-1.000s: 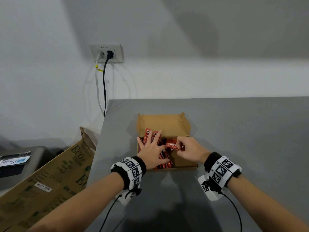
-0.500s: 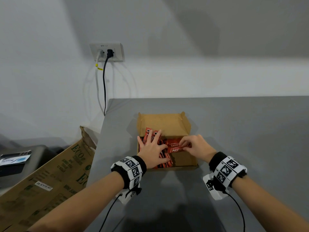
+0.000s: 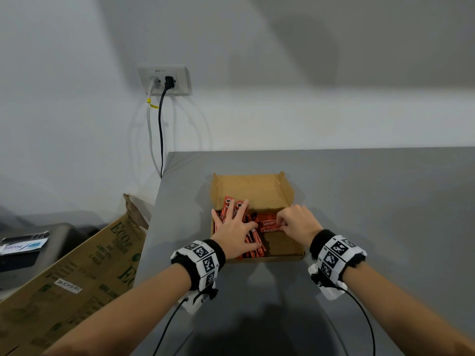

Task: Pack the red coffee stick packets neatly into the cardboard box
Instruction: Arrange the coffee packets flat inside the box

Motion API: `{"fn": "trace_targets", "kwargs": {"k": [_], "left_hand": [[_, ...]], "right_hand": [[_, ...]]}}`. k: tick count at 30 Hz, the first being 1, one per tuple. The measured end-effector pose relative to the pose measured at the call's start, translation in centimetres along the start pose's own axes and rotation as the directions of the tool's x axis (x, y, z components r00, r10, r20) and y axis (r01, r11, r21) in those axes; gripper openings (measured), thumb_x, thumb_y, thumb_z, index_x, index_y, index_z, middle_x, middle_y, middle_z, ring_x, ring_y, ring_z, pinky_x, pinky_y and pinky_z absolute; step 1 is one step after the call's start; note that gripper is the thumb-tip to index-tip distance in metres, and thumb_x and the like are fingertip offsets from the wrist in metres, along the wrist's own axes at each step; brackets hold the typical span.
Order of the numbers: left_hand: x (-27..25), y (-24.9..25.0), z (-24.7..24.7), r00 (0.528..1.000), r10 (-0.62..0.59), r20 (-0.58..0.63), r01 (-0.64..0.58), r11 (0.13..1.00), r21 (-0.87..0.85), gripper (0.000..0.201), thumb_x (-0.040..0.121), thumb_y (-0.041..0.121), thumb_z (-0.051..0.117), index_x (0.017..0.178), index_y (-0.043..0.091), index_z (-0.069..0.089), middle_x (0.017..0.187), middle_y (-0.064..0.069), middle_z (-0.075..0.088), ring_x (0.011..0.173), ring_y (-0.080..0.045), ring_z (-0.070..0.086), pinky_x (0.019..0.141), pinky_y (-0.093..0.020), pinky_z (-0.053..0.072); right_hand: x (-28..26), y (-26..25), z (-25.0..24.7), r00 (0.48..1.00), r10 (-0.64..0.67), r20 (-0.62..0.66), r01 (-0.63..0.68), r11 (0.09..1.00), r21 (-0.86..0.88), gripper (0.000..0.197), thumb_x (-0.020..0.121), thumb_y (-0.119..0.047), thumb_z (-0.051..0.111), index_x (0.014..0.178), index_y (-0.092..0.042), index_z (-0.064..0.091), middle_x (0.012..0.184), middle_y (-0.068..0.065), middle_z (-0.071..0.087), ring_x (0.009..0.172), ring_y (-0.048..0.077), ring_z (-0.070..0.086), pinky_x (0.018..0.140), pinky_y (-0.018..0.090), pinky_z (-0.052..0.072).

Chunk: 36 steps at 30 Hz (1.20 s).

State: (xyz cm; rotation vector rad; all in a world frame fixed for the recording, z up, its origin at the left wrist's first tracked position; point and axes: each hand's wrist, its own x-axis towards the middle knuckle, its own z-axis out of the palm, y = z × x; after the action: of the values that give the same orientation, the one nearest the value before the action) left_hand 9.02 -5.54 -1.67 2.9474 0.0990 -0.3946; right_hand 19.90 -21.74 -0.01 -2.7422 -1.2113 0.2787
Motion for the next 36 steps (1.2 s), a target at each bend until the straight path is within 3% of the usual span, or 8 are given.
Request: {"fn": "trace_targets", "kwargs": {"k": [7,13,15,20,28,31,36], "left_hand": [[0.0,0.0,0.0,1.0,0.001,-0.004,-0.001,1.0,0.006,0.053,0.087,0.059,0.047,0.132,0.031,0.044,0.157,-0.002,-0.013,0.142,-0.038,-0.017,0.101,-0.074,-0.003],[0.1,0.1,0.0,1.0,0.0,-0.002,0.0,1.0,0.012,0.052,0.087,0.06,0.047,0.131,0.032,0.045,0.157,-0.003,-0.013,0.142,-0.038,-0.017,0.101,-0.074,-0.002],[0.0,0.1,-0.1,1.0,0.001,-0.003,-0.001,1.0,0.012,0.052,0.087,0.06,0.047,0.131,0.032,0.045,0.157,-0.003,-0.013,0.142,-0.038,-0.017,0.102,-0.074,-0.002],[0.1,0.0,0.0,1.0,0.003,-0.002,-0.003,1.0,0.009,0.052,0.087,0.06,0.047,0.13,0.032,0.046,0.157,-0.003,-0.013,0.142,-0.038,-0.017,0.101,-0.074,-0.003],[-0.1,0.1,-0.1,1.0,0.0,-0.001,0.001,1.0,0.016,0.053,0.087,0.06,0.046,0.132,0.032,0.045,0.157,-0.003,-0.013,0.142,-0.038,-0.017,0.102,-0.074,-0.002],[-0.1,0.1,-0.1,1.0,0.003,-0.005,-0.003,1.0,0.014,0.052,0.087,0.059,0.047,0.131,0.03,0.045,0.157,-0.003,-0.013,0.142,-0.038,-0.017,0.102,-0.074,-0.001],[-0.1,0.1,-0.1,1.0,0.002,-0.002,-0.002,1.0,0.012,0.05,0.087,0.059,0.048,0.128,0.031,0.047,0.157,-0.003,-0.012,0.142,-0.038,-0.017,0.101,-0.074,-0.001]], "right_hand": [[0.6,-0.1,0.8,0.995,0.095,-0.007,-0.094,0.995,0.021,0.013,0.082,-0.004,0.056,0.084,-0.01,0.067,0.09,0.007,0.068,0.088,0.026,0.061,0.08,0.036,0.051],[0.6,-0.5,1.0,0.995,0.093,0.02,-0.092,0.995,-0.035,0.006,0.081,-0.005,0.053,0.081,-0.011,0.056,0.093,0.01,0.064,0.087,0.03,0.058,0.077,0.038,0.048],[0.4,-0.6,1.1,0.997,0.073,0.005,-0.073,0.997,-0.035,0.005,0.082,-0.012,0.057,0.082,-0.013,0.051,0.097,0.009,0.06,0.088,0.029,0.057,0.077,0.038,0.046],[0.3,-1.0,1.3,0.999,0.029,-0.018,-0.03,0.998,-0.048,0.023,0.084,-0.037,0.062,0.09,-0.015,0.056,0.096,0.0,0.059,0.09,0.021,0.057,0.08,0.035,0.039],[0.6,-1.5,1.5,0.999,-0.037,-0.026,0.033,0.992,-0.122,0.007,0.088,-0.026,0.056,0.087,-0.019,0.056,0.096,-0.004,0.061,0.091,0.019,0.057,0.082,0.033,0.034],[0.6,-1.4,1.6,0.999,-0.02,-0.04,0.014,0.989,-0.145,0.011,0.089,-0.023,0.051,0.079,-0.02,0.05,0.093,-0.003,0.062,0.088,0.021,0.058,0.079,0.032,0.033],[0.6,-1.2,2.1,0.998,0.015,-0.06,-0.024,0.988,-0.153,0.01,0.088,-0.021,0.049,0.078,-0.021,0.054,0.092,-0.003,0.063,0.088,0.022,0.059,0.077,0.033,0.032]]}}
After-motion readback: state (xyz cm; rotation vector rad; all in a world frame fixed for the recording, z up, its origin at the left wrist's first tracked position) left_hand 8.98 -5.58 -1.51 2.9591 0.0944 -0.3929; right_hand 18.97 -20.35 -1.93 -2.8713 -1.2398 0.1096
